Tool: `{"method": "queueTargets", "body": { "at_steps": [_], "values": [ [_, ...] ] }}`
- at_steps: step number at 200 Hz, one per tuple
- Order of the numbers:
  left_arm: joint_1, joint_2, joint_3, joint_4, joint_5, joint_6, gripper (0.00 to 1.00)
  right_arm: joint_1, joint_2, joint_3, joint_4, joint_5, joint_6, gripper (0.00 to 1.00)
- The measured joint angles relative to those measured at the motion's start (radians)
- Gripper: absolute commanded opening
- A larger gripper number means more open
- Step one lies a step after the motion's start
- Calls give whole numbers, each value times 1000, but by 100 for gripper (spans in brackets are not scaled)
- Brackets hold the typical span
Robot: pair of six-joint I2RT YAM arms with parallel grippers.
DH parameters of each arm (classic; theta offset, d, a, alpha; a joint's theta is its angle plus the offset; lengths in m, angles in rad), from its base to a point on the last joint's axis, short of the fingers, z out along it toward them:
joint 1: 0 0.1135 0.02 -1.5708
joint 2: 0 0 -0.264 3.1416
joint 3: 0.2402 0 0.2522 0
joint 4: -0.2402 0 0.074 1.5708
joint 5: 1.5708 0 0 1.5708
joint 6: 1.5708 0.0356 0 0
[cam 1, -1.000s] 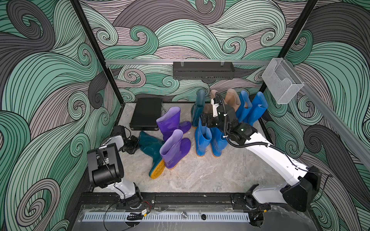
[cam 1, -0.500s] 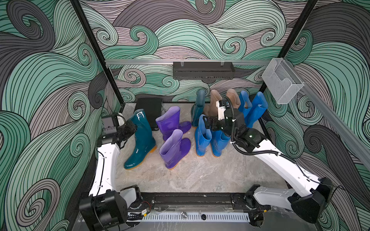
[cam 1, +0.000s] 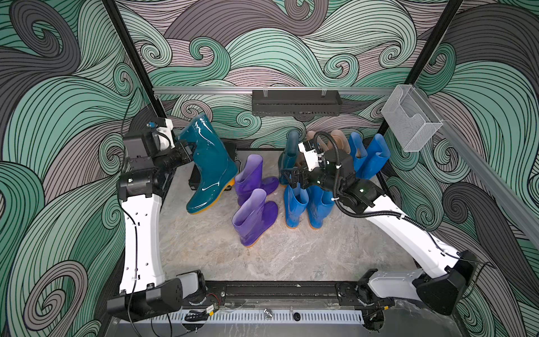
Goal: Match and arrange rain boots in pairs
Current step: Pick up the rain boot at the center of the board.
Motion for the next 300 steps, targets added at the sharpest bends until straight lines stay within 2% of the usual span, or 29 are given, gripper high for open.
{"method": "queueTargets", "body": {
  "at_steps": [56, 121, 166, 205, 259, 300],
  "values": [
    [-78, 26, 103, 42, 119, -35, 0, -27, 138, 234, 15, -102, -143, 99],
    [-152, 159, 291, 32, 192, -41, 0, -46, 447, 555, 48, -330, -117, 99],
    [-208, 192, 376, 11, 237, -42, 0, -63, 621, 752, 60, -507, -80, 99],
    [-259, 220, 387, 11, 256, -42, 0, -85, 676, 790, 169, -691, 21, 99],
    [-280, 276, 399, 7, 272, -47, 0, -129, 682, 753, 360, -823, 160, 99],
    [-304, 296, 412, 8, 284, -58, 0, -140, 682, 751, 353, -891, 166, 85]
  ]
}}
